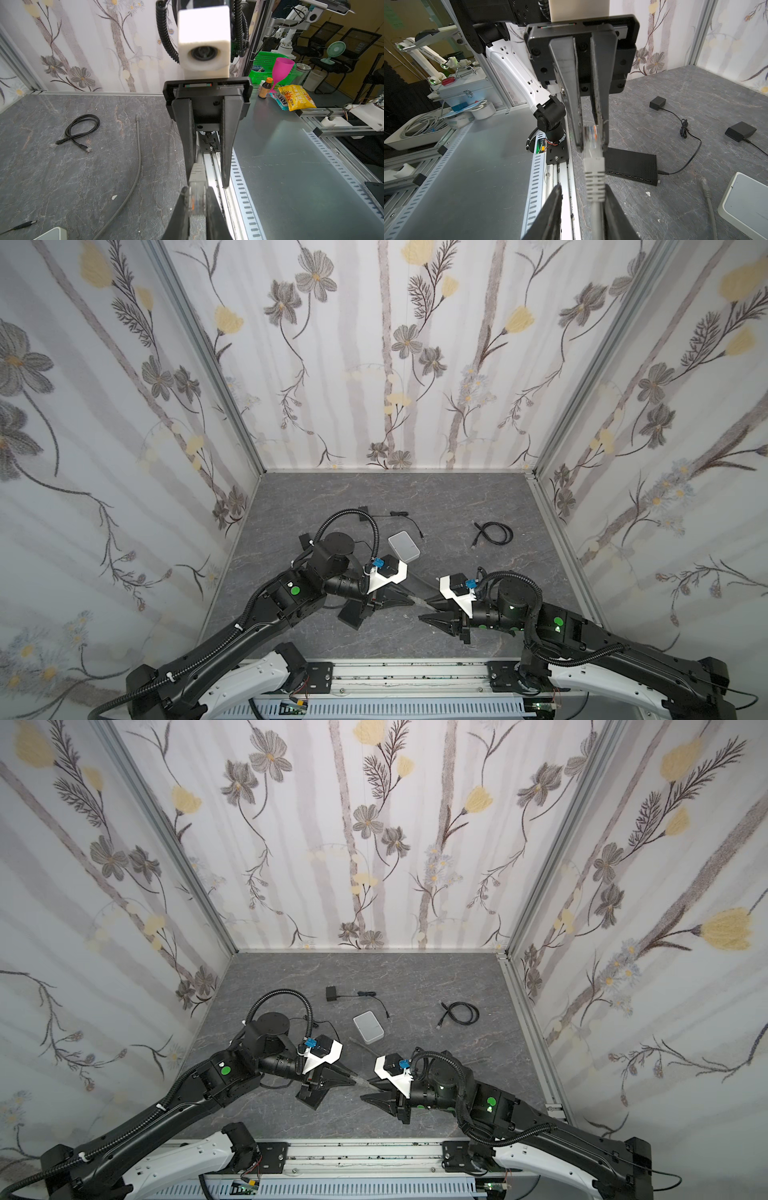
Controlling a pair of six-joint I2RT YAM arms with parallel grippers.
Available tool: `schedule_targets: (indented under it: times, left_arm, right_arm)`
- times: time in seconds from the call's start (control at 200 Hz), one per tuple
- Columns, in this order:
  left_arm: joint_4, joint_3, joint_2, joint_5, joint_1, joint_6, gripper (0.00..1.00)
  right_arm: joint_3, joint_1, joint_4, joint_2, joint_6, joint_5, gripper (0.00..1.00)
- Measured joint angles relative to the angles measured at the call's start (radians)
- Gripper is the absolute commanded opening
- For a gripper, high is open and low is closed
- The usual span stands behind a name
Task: Insert the plug into the switch port
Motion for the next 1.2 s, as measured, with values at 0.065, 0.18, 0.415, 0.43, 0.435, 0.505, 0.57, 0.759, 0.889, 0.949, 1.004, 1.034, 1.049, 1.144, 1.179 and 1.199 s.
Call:
schedule_targets:
  times: [0.065, 0.18, 0.415, 0.43, 0.435, 0.505, 0.57, 0.759, 0.889, 0.949, 1.004, 1.034, 1.049, 1.144, 1.179, 1.199]
  left_arm:
    - [0.001, 0.000, 0.002, 0.003, 0.000, 0.000, 0.12]
    - [0.007, -0.001, 0.003, 0.012, -0.002, -0.003, 0.11]
    - [0.018, -0.008, 0.003, 0.021, -0.001, -0.005, 0.11]
    - [0.018, -0.008, 0.003, 0.021, -0.001, -0.005, 0.11]
    - [0.018, -0.008, 0.003, 0.021, -0.001, -0.005, 0.11]
    - [0.021, -0.008, 0.005, 0.022, -0.001, -0.007, 0.11]
    - [0.021, -0.008, 0.009, 0.025, -0.001, -0.007, 0.11]
    - [0.021, -0.008, 0.010, 0.029, -0.001, -0.007, 0.11]
    - [0.021, -0.008, 0.010, 0.029, -0.001, -0.008, 0.11]
    - [0.021, -0.008, 0.010, 0.029, -0.001, -0.008, 0.11]
    - [0.021, -0.008, 0.009, 0.029, -0.001, -0.008, 0.11]
    - [0.021, -0.008, 0.009, 0.029, -0.001, -0.008, 0.11]
    - [0.021, -0.008, 0.009, 0.029, -0.001, -0.008, 0.11]
    - [0.021, -0.008, 0.008, 0.028, -0.001, -0.008, 0.11]
    - [0.021, -0.008, 0.006, 0.028, -0.001, -0.008, 0.12]
    - [0.021, -0.008, 0.006, 0.027, -0.001, -0.008, 0.12]
  right_arm:
    - [0.001, 0.000, 0.008, 0.004, 0.000, -0.002, 0.30]
    - [0.002, 0.000, 0.018, 0.003, 0.000, -0.002, 0.29]
    - [0.001, 0.000, 0.023, -0.009, 0.000, 0.006, 0.26]
    - [0.001, 0.000, 0.024, -0.009, 0.000, 0.007, 0.26]
    - [0.001, 0.000, 0.024, -0.009, 0.000, 0.008, 0.26]
    - [0.001, 0.000, 0.024, -0.010, 0.000, 0.012, 0.25]
    - [0.001, 0.000, 0.024, -0.011, 0.001, 0.014, 0.24]
    - [-0.001, 0.000, 0.025, -0.019, 0.001, 0.023, 0.21]
    - [-0.002, 0.000, 0.025, -0.021, 0.008, 0.027, 0.20]
    - [-0.004, 0.000, 0.027, -0.023, 0.008, 0.027, 0.19]
    - [-0.005, 0.000, 0.027, -0.025, 0.008, 0.031, 0.19]
    - [-0.005, 0.000, 0.028, -0.026, 0.008, 0.031, 0.19]
    - [-0.005, 0.000, 0.028, -0.026, 0.008, 0.031, 0.19]
    - [-0.007, 0.000, 0.028, -0.031, 0.008, 0.035, 0.18]
    - [-0.008, 0.000, 0.028, -0.032, 0.008, 0.035, 0.16]
    - [-0.009, 0.000, 0.029, -0.032, 0.008, 0.037, 0.16]
